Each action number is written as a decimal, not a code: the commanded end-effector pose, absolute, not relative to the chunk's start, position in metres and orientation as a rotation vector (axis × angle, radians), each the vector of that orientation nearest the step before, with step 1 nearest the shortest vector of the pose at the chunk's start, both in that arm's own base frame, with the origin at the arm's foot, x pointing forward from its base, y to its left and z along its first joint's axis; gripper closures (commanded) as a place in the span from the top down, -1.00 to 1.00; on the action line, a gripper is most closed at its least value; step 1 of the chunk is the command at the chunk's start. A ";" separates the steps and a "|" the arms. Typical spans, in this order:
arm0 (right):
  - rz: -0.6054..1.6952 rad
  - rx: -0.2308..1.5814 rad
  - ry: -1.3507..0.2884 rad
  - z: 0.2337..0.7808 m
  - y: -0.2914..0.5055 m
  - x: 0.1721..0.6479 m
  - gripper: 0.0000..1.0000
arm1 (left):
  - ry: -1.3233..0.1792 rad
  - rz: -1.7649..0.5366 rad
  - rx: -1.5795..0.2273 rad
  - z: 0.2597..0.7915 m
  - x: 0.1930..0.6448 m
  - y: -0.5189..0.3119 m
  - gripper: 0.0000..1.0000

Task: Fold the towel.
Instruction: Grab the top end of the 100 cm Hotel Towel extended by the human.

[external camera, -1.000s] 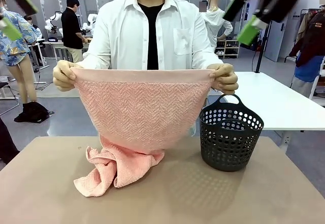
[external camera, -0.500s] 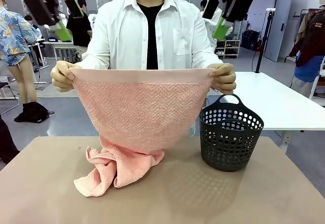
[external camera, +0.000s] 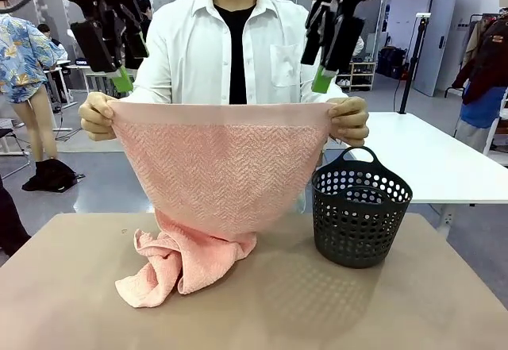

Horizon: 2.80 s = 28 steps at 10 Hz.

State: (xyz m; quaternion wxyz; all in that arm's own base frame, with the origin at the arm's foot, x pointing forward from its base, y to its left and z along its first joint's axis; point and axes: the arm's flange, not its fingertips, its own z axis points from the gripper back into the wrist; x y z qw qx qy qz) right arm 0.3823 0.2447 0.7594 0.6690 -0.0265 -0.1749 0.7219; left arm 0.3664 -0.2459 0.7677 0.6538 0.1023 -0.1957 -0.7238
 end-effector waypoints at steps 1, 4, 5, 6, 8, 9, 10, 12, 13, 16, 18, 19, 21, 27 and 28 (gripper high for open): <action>1.604 -0.079 -0.398 0.748 0.253 0.397 1.00 | -0.460 -1.666 0.267 0.754 0.379 -0.244 1.00; 1.567 -0.059 -0.345 0.728 0.255 0.413 1.00 | -0.399 -1.657 0.238 0.731 0.404 -0.245 1.00; 1.562 -0.049 -0.342 0.721 0.255 0.419 1.00 | -0.387 -1.654 0.228 0.722 0.412 -0.247 1.00; 1.558 -0.034 -0.332 0.715 0.256 0.421 1.00 | -0.351 -1.653 0.210 0.714 0.417 -0.247 1.00; 1.546 -0.018 -0.305 0.704 0.258 0.427 1.00 | -0.309 -1.623 0.182 0.701 0.426 -0.247 1.00; 1.535 -0.006 -0.289 0.695 0.258 0.431 1.00 | -0.302 -1.613 0.167 0.694 0.430 -0.247 1.00; 1.529 -0.008 -0.274 0.685 0.260 0.432 1.00 | -0.292 -1.614 0.143 0.689 0.431 -0.246 1.00; 1.536 0.000 -0.250 0.667 0.263 0.432 1.00 | -0.273 -1.605 0.138 0.680 0.431 -0.245 1.00; 1.536 -0.011 -0.245 0.662 0.264 0.431 1.00 | -0.275 -1.595 0.137 0.678 0.432 -0.246 1.00; 1.533 -0.007 -0.251 0.656 0.264 0.426 -0.08 | -0.264 -1.560 0.126 0.674 0.433 -0.246 -0.24; 1.527 -0.008 -0.264 0.655 0.264 0.424 -1.00 | -0.273 -1.565 0.122 0.673 0.431 -0.246 -1.00; 1.522 -0.001 -0.273 0.656 0.265 0.423 -1.00 | -0.275 -1.563 0.121 0.674 0.430 -0.246 -1.00; 1.522 -0.005 -0.277 0.655 0.265 0.422 -0.68 | -0.276 -1.565 0.125 0.675 0.427 -0.245 -0.95; 1.526 -0.023 -0.275 0.656 0.265 0.418 -1.00 | -0.265 -1.556 0.131 0.671 0.421 -0.243 -1.00; 1.518 0.006 -0.261 0.654 0.260 0.418 -1.00 | -0.289 -1.526 0.190 0.668 0.421 -0.239 -1.00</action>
